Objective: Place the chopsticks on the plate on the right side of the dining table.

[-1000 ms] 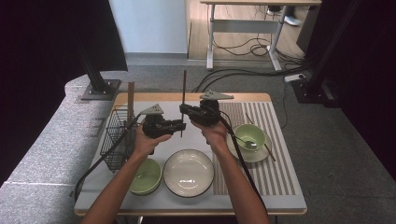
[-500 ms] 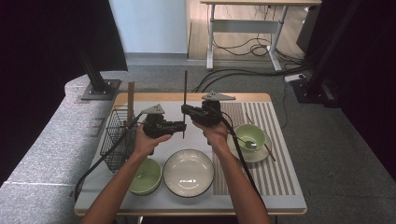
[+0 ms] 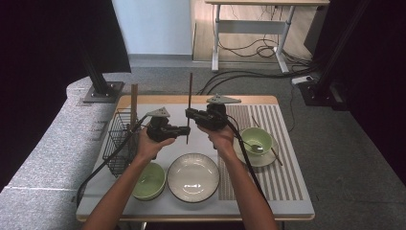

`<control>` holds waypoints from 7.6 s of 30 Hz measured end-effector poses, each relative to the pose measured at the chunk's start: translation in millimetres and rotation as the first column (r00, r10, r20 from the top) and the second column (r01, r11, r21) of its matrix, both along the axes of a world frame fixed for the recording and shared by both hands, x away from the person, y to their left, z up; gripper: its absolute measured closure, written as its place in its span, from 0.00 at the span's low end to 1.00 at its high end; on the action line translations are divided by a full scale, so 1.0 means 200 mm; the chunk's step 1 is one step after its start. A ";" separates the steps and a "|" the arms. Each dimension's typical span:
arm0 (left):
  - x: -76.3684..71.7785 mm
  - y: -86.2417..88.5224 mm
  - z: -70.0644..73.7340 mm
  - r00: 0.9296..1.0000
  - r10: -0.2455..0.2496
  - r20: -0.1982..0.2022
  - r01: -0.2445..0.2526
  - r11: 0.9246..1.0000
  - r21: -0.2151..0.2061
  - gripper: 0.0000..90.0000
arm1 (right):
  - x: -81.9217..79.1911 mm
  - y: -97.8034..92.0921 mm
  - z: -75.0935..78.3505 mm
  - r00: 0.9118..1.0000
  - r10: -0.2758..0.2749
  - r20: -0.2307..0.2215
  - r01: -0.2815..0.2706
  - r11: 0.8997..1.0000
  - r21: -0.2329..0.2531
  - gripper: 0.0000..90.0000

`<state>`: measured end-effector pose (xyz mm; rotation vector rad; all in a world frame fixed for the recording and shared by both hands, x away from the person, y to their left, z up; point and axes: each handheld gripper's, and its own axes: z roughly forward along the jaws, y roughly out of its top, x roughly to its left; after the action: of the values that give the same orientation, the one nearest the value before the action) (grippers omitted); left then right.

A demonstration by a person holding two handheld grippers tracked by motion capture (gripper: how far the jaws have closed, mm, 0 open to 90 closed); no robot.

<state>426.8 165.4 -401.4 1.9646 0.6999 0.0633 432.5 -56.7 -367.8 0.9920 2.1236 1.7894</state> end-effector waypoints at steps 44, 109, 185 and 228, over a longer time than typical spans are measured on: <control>0.02 0.00 -0.04 0.990 -0.025 -0.142 0.050 0.984 0.172 0.96 | -0.04 0.01 0.06 0.992 -0.032 0.124 0.048 0.991 -0.122 0.74; 0.02 0.03 -0.02 0.951 -0.172 -0.257 0.221 0.959 0.176 0.96 | -0.02 -0.23 -0.09 0.971 0.193 0.142 -0.069 0.793 -0.605 0.49; -0.22 0.30 0.08 0.984 0.168 0.057 -0.170 0.984 0.043 0.47 | -0.17 -0.57 -0.36 0.996 0.076 -0.042 -0.087 0.893 -0.442 0.94; -0.37 0.36 -0.08 0.990 0.139 0.024 -0.140 0.990 0.020 0.49 | -0.26 -0.73 -0.41 0.999 -0.033 -0.034 0.018 0.931 -0.365 0.94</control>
<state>352.3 237.4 -417.8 1.9303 0.8243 0.1783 379.9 -202.1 -449.4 0.9547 2.3380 1.2998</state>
